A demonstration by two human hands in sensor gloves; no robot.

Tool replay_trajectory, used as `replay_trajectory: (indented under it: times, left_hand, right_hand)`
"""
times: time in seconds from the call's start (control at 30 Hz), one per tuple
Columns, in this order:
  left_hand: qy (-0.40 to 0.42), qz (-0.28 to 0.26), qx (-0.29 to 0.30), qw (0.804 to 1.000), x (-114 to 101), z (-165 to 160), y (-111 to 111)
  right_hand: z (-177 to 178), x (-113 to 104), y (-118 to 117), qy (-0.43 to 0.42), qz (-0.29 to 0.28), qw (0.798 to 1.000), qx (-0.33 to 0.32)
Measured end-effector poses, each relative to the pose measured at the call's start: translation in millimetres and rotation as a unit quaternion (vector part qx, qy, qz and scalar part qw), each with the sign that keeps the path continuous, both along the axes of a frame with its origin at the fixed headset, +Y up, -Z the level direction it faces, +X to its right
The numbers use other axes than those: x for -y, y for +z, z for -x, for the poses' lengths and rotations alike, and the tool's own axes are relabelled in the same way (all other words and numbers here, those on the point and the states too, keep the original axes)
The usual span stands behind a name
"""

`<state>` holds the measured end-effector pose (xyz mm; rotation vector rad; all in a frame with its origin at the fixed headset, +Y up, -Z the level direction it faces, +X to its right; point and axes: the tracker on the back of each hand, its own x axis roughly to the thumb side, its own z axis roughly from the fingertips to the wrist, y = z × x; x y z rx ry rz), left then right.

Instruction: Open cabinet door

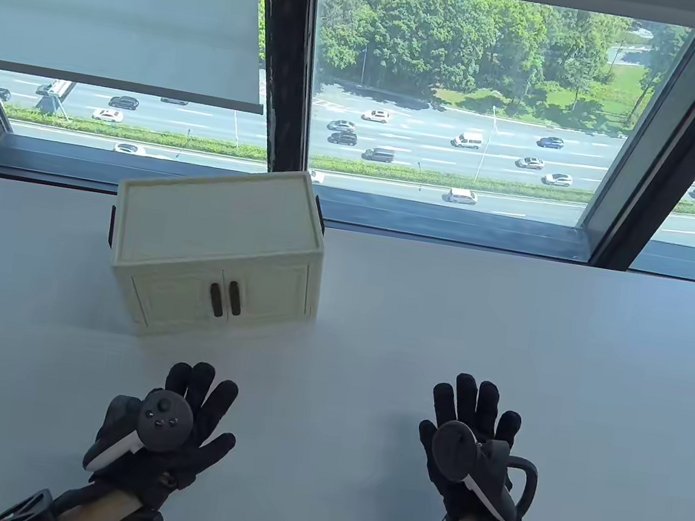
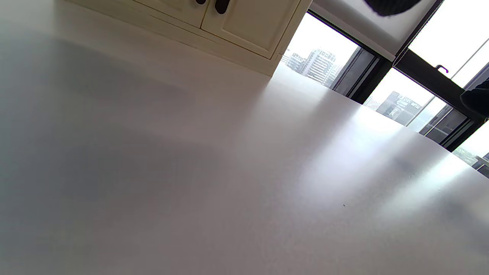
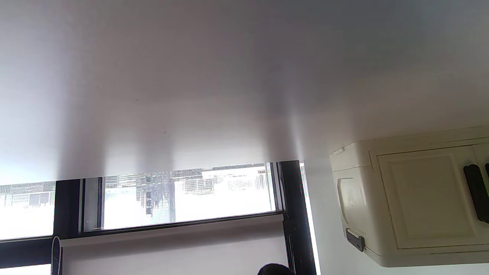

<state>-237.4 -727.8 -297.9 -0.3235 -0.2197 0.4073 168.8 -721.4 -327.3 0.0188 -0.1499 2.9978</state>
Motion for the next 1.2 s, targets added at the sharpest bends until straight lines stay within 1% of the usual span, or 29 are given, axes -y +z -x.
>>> replay_trajectory:
  times: [0.6,0.77,0.9,1.03,1.07,1.2]
  left_hand:
    - [0.013,-0.004,-0.011,1.0,1,0,-7]
    - [0.021,-0.017,-0.029,0.999,-3,0,-17]
    - [0.042,-0.05,-0.066,0.996,-14,1,-32]
    - [0.055,-0.106,-0.123,0.985,-31,2,-54]
    - [0.056,-0.113,-0.133,0.983,-34,3,-59]
    - [0.07,-0.122,-0.203,0.969,-46,7,-83]
  right_hand:
    - [-3,-2,-3,-0.012,0.005,1.0,0.0]
    - [-5,-4,-3,-0.019,0.005,1.0,-0.001]
    - [-8,-5,-4,-0.025,0.004,1.0,-0.002]
    - [-10,-5,-5,-0.031,0.005,1.0,-0.003]
    - [-10,-5,-5,-0.032,0.005,0.999,-0.003]
    - [-11,-6,-6,-0.038,0.004,0.999,-0.005]
